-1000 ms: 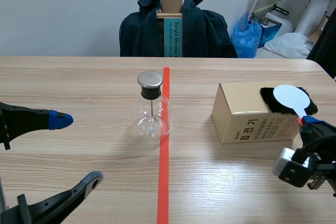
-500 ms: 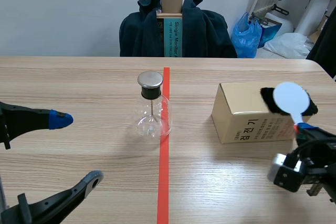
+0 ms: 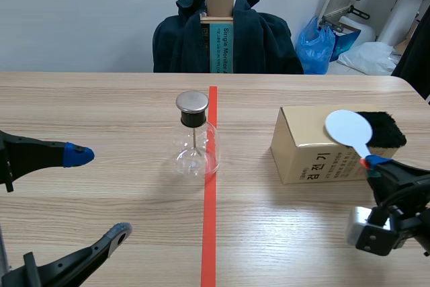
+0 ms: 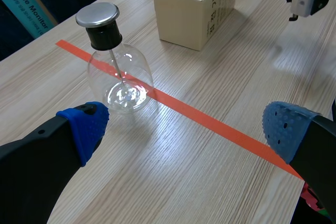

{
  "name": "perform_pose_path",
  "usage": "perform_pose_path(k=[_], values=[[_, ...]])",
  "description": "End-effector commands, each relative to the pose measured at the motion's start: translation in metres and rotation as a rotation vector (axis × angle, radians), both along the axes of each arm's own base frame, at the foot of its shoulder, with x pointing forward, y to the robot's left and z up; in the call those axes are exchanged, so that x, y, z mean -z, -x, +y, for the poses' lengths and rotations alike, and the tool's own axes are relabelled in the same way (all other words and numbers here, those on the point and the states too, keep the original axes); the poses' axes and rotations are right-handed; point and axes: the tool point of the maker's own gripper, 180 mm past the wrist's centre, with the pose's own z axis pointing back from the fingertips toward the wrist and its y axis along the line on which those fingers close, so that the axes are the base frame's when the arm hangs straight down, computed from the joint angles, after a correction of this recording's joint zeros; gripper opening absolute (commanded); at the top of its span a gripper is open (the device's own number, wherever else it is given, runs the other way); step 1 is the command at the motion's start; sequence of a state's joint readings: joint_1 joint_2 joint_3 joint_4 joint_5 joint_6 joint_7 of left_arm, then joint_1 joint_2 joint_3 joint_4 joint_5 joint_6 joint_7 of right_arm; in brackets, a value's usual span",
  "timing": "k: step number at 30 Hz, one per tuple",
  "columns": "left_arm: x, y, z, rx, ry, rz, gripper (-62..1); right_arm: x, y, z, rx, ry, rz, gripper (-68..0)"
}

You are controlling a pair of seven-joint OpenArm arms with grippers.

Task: Do the electroscope experiment.
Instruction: 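Rub the plate on the fur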

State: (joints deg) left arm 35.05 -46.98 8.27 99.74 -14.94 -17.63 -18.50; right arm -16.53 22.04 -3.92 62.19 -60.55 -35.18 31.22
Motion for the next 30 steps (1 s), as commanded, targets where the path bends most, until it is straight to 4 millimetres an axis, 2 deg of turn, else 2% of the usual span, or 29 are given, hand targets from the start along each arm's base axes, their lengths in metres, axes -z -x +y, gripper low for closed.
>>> perform_pose_path(k=[1,3,4,8,9,12,13,14,17,18,19,22,23,26,27,28,30], values=[[-0.006,-0.001,-0.004,0.002,0.028,-0.014,1.4,-0.011,-0.012,-0.018,0.136,-0.001,-0.056,-66.7],[-0.006,-0.001,-0.004,0.002,0.028,-0.014,1.4,-0.016,-0.016,-0.042,0.270,0.015,-0.083,-66.7],[-0.006,-0.001,-0.004,0.002,0.028,-0.014,1.4,-0.015,-0.016,-0.044,0.269,0.020,-0.077,-66.7],[-0.006,-0.001,-0.004,0.002,0.028,-0.014,1.4,-0.009,-0.007,0.000,0.034,-0.007,-0.041,-66.7],[-0.006,-0.001,-0.004,0.002,0.028,-0.014,1.4,-0.009,-0.007,0.002,0.040,-0.005,-0.046,-66.7],[-0.006,-0.001,-0.004,0.002,0.028,-0.014,1.4,-0.014,-0.015,-0.038,0.280,0.016,-0.084,-66.7],[-0.006,-0.001,-0.004,0.002,0.028,-0.014,1.4,-0.015,-0.016,-0.046,0.311,0.024,-0.083,-66.7],[-0.006,-0.001,-0.004,0.002,0.027,-0.014,1.4,-0.013,-0.016,-0.044,0.283,0.030,-0.068,-66.7],[-0.006,-0.001,-0.004,0.003,0.026,-0.015,1.4,-0.007,-0.009,-0.007,0.074,0.007,-0.030,-66.7],[-0.006,-0.001,-0.004,0.003,0.026,-0.015,1.4,-0.007,-0.008,-0.002,0.056,0.000,-0.030,-66.7],[-0.006,-0.001,-0.004,0.003,0.026,-0.015,1.4,-0.009,-0.011,-0.006,0.092,-0.002,-0.042,-66.7],[-0.006,-0.001,-0.004,0.003,0.026,-0.015,1.4,-0.016,-0.017,-0.046,0.320,0.021,-0.077,-66.7],[-0.006,-0.001,-0.004,0.003,0.026,-0.015,1.4,-0.014,-0.017,-0.048,0.315,0.028,-0.065,-66.7],[-0.006,-0.001,-0.004,0.003,0.026,-0.015,1.4,-0.005,-0.011,-0.009,0.075,0.010,-0.003,-66.7],[-0.006,-0.001,-0.004,0.003,0.026,-0.015,1.4,-0.005,-0.008,0.001,0.029,0.000,0.001,-66.7],[-0.006,-0.001,-0.004,0.003,0.026,-0.015,1.4,-0.005,-0.009,0.002,0.037,-0.003,-0.004,-66.7],[-0.006,-0.001,-0.004,0.003,0.026,-0.015,1.4,-0.008,-0.015,-0.026,0.210,0.016,-0.031,-66.7]])
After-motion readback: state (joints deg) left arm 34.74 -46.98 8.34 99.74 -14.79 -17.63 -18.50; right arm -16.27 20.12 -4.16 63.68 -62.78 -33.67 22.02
